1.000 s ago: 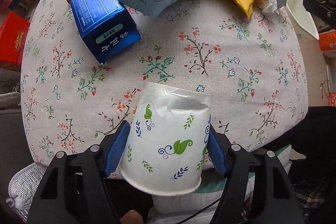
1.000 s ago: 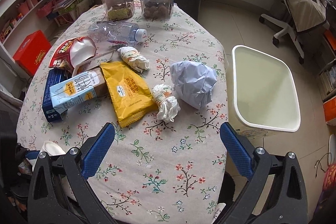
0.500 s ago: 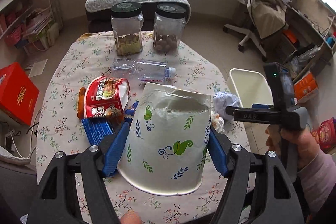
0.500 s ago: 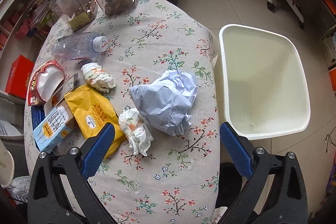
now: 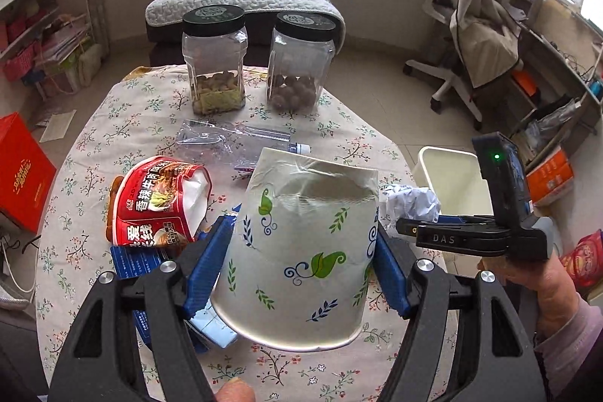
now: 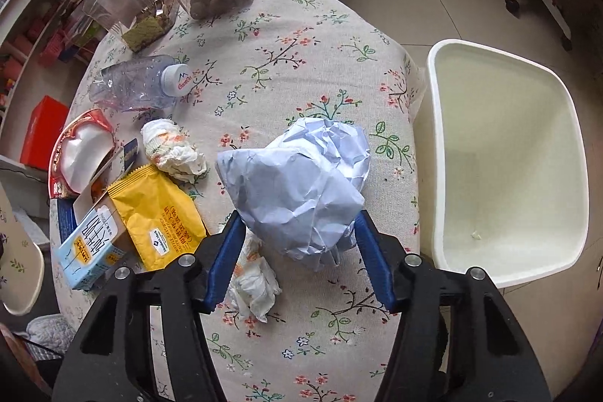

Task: Collect trash
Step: 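Carry the crumpled paper over the white bin and open the right tool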

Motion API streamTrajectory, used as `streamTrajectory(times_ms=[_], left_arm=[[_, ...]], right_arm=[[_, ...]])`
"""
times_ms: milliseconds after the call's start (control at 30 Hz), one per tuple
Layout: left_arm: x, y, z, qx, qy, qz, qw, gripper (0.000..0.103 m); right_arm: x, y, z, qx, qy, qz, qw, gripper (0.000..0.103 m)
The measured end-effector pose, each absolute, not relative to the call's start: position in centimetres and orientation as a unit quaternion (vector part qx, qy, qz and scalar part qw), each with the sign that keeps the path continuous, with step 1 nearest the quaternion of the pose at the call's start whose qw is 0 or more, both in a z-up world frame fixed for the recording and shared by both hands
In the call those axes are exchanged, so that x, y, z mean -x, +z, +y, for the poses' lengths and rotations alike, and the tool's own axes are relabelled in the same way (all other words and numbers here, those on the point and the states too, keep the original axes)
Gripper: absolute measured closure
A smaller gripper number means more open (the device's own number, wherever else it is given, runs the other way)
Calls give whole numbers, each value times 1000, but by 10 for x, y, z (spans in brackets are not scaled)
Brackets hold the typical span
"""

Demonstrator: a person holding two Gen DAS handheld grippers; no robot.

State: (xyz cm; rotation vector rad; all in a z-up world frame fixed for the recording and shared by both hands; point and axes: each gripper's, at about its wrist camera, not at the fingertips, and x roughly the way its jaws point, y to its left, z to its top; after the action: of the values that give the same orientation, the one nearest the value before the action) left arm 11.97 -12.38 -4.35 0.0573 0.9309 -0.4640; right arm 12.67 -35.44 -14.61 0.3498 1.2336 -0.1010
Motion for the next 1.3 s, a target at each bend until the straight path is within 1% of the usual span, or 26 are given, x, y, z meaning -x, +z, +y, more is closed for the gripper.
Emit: streamTrajectory(times_ms=[200,400,733,1000,1167,1233,1267,1300], left_arm=[[-126,-44,-123,-14,-205,437,875,33],[-124,-38,-139,-14,-208,417,884,33],[-117,-32,-172,-17,-218,394,893,33],[-109,-33,-204,-27,-232,388,892,33],[-103,-33,-229,-31,-246,384,889,33],[-100,-33,-241,-33,-253,384,887,33],[-98,-33,-247,-32,-259,385,885,33],[-96,-33,-254,-30,-266,387,882,33]], right_arm=[[-131,-120,-354,-164,-36,542,824,46],[-130,-97,-357,-153,-43,506,848,46],[-111,-71,-404,-149,-107,452,873,46],[-82,-65,-453,-170,-194,412,874,45],[-66,-76,-480,-195,-248,424,849,44],[-60,-77,-488,-200,-261,426,843,42],[-58,-75,-492,-201,-264,425,842,31],[-54,-72,-496,-204,-271,418,843,23]])
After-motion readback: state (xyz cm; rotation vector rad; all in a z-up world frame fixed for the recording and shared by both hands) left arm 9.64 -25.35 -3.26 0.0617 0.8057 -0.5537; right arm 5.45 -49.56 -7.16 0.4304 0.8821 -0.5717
